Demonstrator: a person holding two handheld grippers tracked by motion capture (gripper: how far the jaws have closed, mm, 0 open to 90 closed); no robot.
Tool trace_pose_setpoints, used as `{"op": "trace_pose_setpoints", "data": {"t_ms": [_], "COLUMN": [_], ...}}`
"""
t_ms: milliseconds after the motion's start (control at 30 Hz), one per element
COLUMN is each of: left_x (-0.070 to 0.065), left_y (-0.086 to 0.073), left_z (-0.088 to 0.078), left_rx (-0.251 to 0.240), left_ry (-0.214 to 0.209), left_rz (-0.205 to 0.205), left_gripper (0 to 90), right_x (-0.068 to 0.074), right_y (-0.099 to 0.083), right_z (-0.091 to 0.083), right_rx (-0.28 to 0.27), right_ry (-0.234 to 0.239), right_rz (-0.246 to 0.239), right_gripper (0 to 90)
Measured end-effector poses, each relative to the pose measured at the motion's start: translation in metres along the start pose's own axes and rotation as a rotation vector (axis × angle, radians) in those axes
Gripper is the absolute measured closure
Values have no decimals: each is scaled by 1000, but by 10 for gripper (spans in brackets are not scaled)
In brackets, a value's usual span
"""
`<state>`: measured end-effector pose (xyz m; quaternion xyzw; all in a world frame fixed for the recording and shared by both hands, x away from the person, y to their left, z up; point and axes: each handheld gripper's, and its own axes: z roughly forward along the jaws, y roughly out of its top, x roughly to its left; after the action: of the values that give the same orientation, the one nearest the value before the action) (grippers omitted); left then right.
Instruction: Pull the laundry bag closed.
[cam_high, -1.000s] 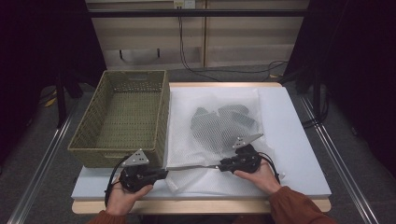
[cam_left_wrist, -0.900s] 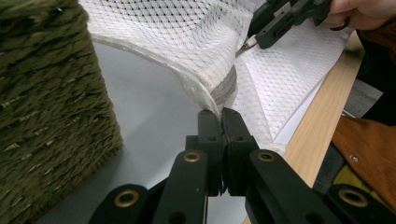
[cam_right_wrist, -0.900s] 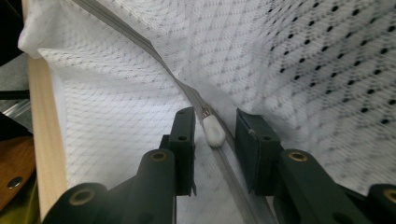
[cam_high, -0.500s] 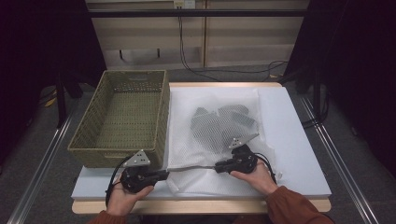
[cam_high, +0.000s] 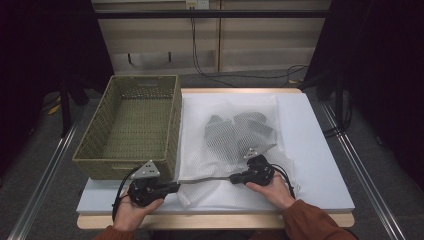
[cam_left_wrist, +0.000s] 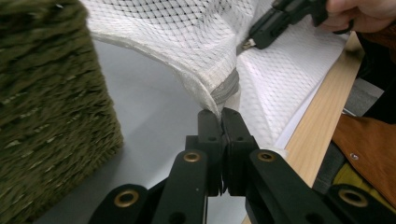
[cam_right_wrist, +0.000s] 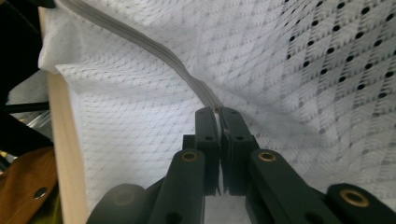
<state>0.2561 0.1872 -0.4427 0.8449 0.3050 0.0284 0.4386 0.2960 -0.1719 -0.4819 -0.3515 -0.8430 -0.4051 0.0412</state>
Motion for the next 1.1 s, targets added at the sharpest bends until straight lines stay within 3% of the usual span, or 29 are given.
{"op": "trace_pose_setpoints", "data": {"t_ms": [333,1100], "left_x": [1,2], "left_y": [1,0], "left_z": [-2,-4], "left_rx": [-7,-10], "left_ry": [5,9], "left_rz": [-6,-11], "left_gripper": [884,884], "right_x": [3,3], "right_y": [-11,-35], "right_z": [-31,-58], "right_rx": [-76,-104], "right_ry": [3,-24], "right_rz": [6,28], "right_gripper": [874,874]}}
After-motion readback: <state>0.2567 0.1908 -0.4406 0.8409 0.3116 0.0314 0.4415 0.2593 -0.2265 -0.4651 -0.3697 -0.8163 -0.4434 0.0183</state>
